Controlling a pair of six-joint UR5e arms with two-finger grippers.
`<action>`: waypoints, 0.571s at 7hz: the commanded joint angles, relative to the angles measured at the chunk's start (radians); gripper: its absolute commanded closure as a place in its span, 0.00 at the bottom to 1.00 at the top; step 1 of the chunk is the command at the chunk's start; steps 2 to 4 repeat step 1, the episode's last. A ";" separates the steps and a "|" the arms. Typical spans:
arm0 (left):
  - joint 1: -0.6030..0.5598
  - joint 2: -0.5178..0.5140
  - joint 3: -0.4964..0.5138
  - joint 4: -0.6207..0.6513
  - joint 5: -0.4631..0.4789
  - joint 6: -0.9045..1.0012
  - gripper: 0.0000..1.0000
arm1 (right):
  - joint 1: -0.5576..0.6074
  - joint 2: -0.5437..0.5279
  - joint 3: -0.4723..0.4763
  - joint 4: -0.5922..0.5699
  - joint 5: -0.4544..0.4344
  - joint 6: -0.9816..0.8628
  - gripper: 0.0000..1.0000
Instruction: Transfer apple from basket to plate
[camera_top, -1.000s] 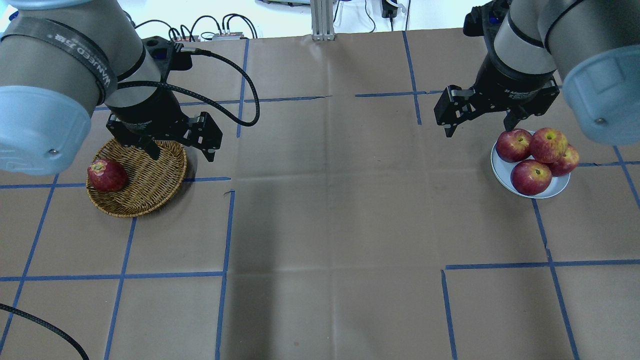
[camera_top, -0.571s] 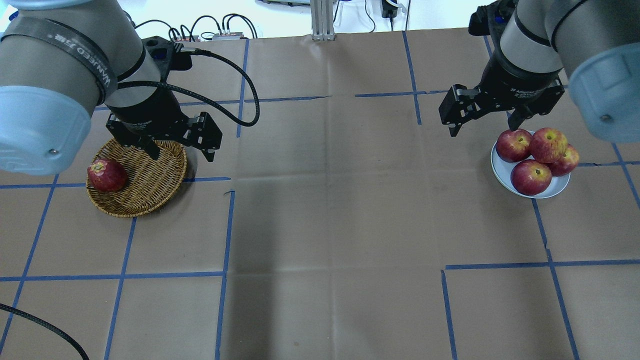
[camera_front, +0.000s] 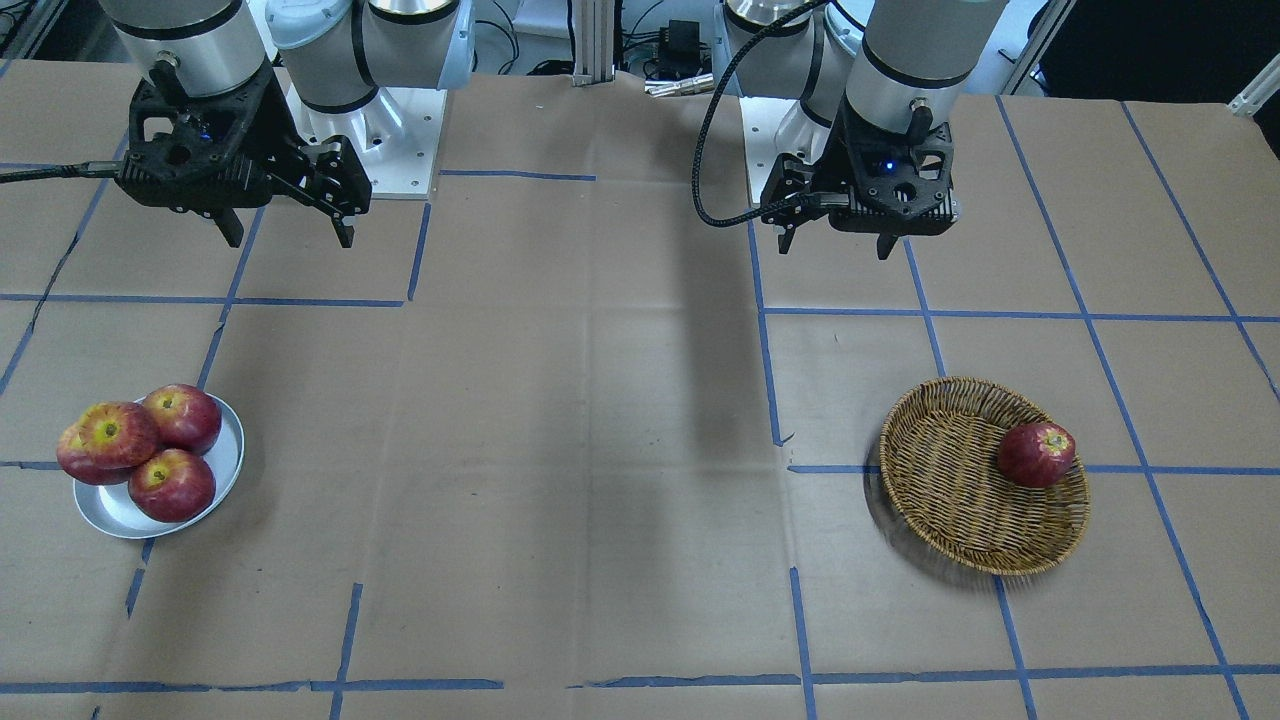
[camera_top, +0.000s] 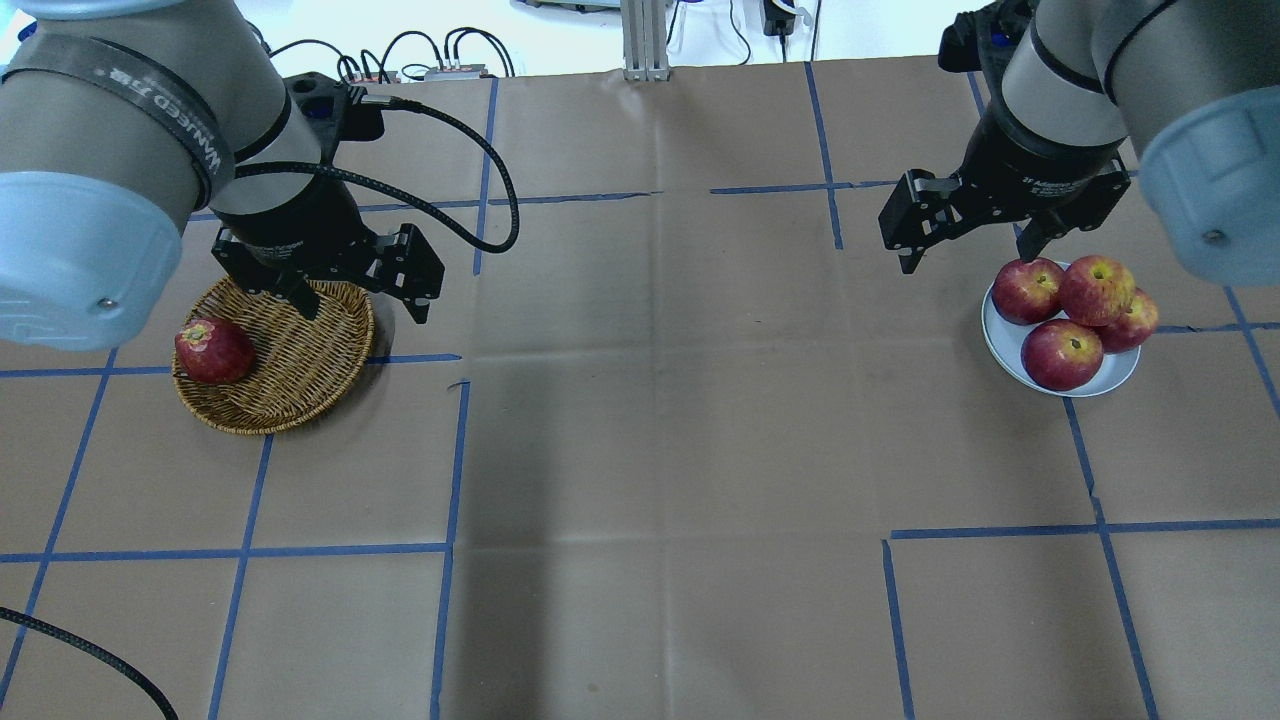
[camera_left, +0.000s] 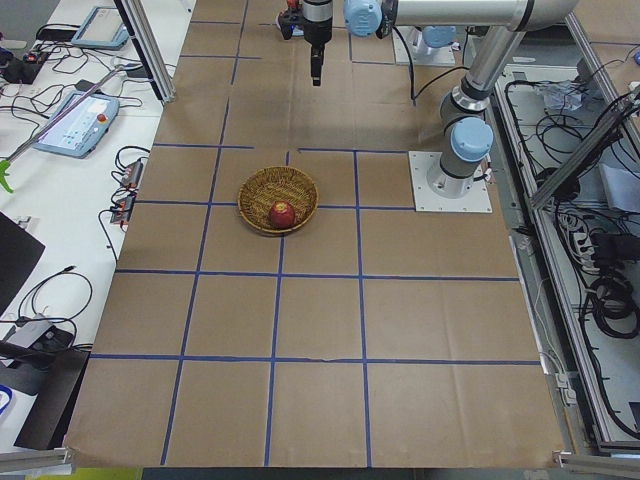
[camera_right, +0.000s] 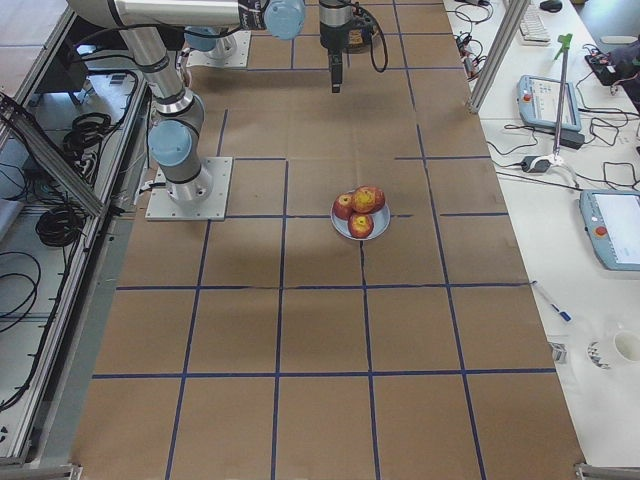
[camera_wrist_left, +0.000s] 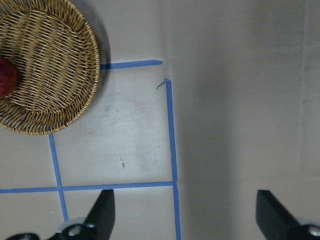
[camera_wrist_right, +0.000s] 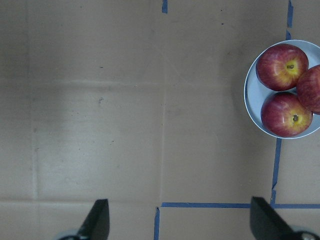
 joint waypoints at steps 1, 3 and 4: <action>0.000 0.000 0.000 0.000 0.000 0.000 0.01 | 0.000 0.001 0.001 0.000 0.000 0.000 0.00; 0.000 0.000 0.000 0.000 0.000 0.000 0.01 | 0.000 0.001 0.001 0.000 0.000 0.000 0.00; 0.000 0.000 0.000 0.000 0.000 0.000 0.01 | 0.000 0.001 0.001 0.000 0.000 0.000 0.00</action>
